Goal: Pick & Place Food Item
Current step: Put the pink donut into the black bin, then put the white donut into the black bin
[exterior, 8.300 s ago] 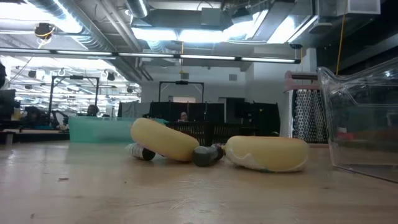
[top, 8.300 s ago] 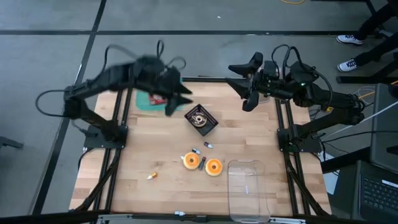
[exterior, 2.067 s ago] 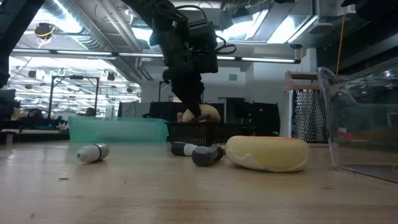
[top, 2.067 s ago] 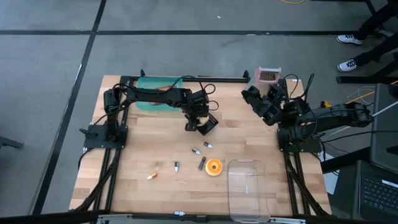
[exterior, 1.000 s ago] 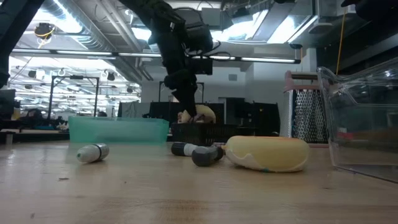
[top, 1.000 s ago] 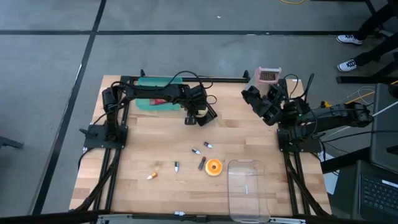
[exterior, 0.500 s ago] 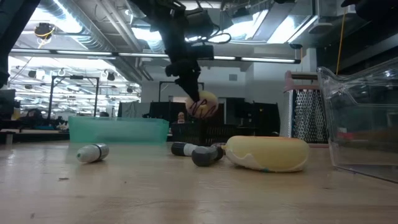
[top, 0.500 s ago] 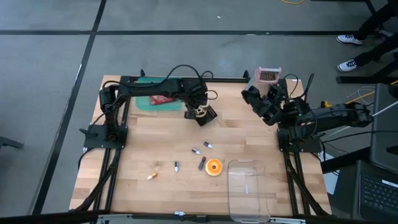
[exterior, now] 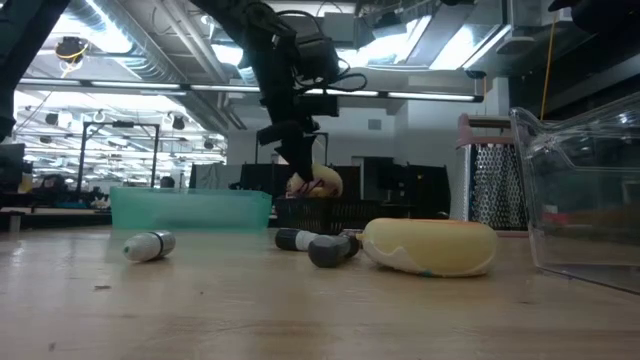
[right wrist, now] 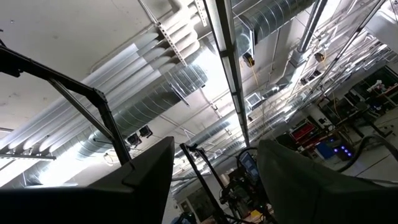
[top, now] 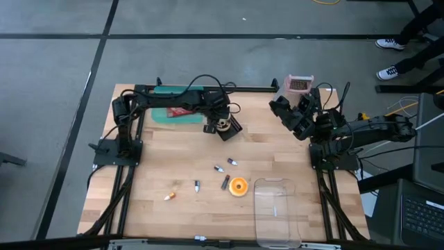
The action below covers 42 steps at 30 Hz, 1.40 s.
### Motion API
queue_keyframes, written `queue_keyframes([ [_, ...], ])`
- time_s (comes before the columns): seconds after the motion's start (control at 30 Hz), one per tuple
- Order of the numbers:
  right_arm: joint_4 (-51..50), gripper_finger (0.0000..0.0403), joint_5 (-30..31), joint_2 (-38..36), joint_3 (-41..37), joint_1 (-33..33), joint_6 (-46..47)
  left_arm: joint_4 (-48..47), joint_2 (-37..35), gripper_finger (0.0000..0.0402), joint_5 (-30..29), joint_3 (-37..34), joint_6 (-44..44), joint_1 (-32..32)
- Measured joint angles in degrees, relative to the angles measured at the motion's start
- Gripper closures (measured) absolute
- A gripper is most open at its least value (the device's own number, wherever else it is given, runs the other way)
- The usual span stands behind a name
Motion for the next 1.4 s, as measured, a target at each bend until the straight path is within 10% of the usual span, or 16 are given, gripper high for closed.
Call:
queue_keyframes([
  [0.5, 0.1, 0.0175, -0.7, 0.0, 0.0, 0.0, 1.3, 0.9, 2.6, 0.0375, 4.0, -0.1, -0.8, -0.1],
  [1.4, 0.0, 0.0175, -1.3, 0.0, 0.0, 0.0, 1.0, -0.9, -0.9, 0.0129, 17.4, 0.0, -8.4, -0.6],
])
